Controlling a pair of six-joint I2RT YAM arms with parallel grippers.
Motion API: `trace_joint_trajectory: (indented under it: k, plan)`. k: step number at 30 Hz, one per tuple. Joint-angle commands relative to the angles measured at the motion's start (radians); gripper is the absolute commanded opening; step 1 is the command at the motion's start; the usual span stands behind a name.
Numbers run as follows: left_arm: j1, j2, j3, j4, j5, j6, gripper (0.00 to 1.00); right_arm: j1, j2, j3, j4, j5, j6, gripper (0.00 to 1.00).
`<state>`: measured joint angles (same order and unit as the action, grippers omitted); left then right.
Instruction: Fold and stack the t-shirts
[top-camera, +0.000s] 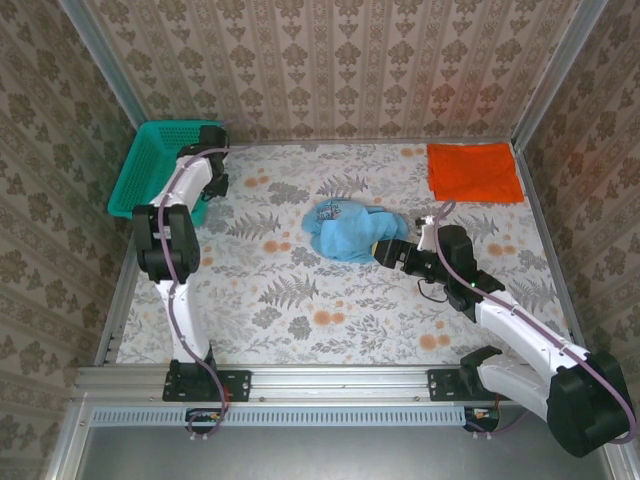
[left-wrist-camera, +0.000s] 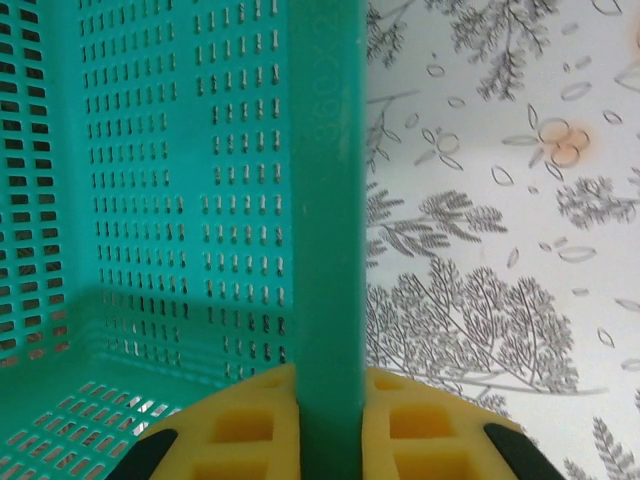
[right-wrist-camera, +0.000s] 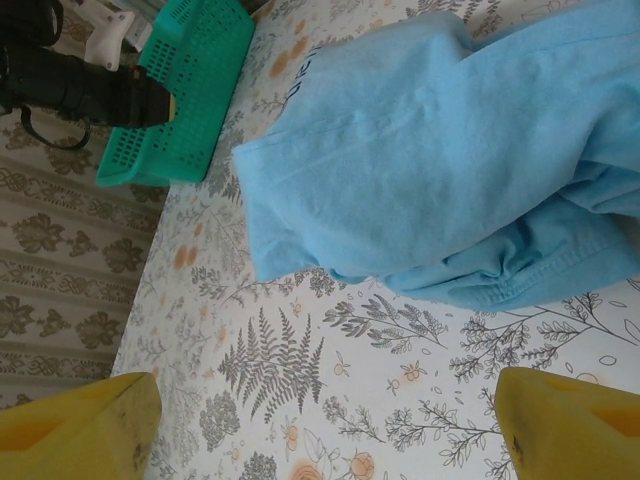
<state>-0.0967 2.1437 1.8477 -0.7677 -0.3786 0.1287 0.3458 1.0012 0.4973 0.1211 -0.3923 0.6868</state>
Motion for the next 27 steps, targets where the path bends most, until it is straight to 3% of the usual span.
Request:
trace_joint_trajectory:
  k: [1, 3, 5, 8, 11, 14, 20, 23, 27]
  plan:
    - [-0.003, 0.04, 0.08, -0.01, -0.013, 0.017, 0.07, 0.004, 0.004, -0.013, 0.042, 0.012, 0.007, 0.88]
    - [-0.004, 0.066, 0.13, -0.031, -0.018, 0.023, 0.09, 0.004, 0.008, -0.013, 0.04, 0.017, 0.004, 0.88]
    - [-0.009, 0.09, 0.17, -0.047, -0.03, 0.038, 0.17, 0.004, 0.013, -0.013, 0.038, 0.024, 0.002, 0.88]
    - [-0.022, 0.097, 0.202, -0.075, -0.055, 0.033, 0.41, 0.004, 0.013, -0.011, 0.023, 0.046, -0.003, 0.9]
    - [-0.058, 0.043, 0.194, -0.092, -0.056, -0.005, 0.7, 0.004, 0.003, -0.002, -0.021, 0.091, -0.02, 0.94]
    - [-0.124, -0.051, 0.194, -0.117, -0.051, -0.058, 0.86, 0.003, -0.009, 0.012, -0.09, 0.166, -0.032, 0.94]
    - [-0.345, -0.277, 0.117, -0.147, 0.051, -0.231, 0.9, -0.013, 0.066, 0.081, -0.241, 0.244, -0.052, 0.93]
    - [-0.467, -0.412, -0.115, -0.001, 0.213, -0.368, 0.89, -0.017, 0.131, 0.13, -0.28, 0.243, -0.057, 0.87]
    - [-0.542, -0.545, -0.451, 0.24, 0.467, -0.609, 0.86, -0.072, 0.203, 0.185, -0.331, 0.258, -0.02, 0.8]
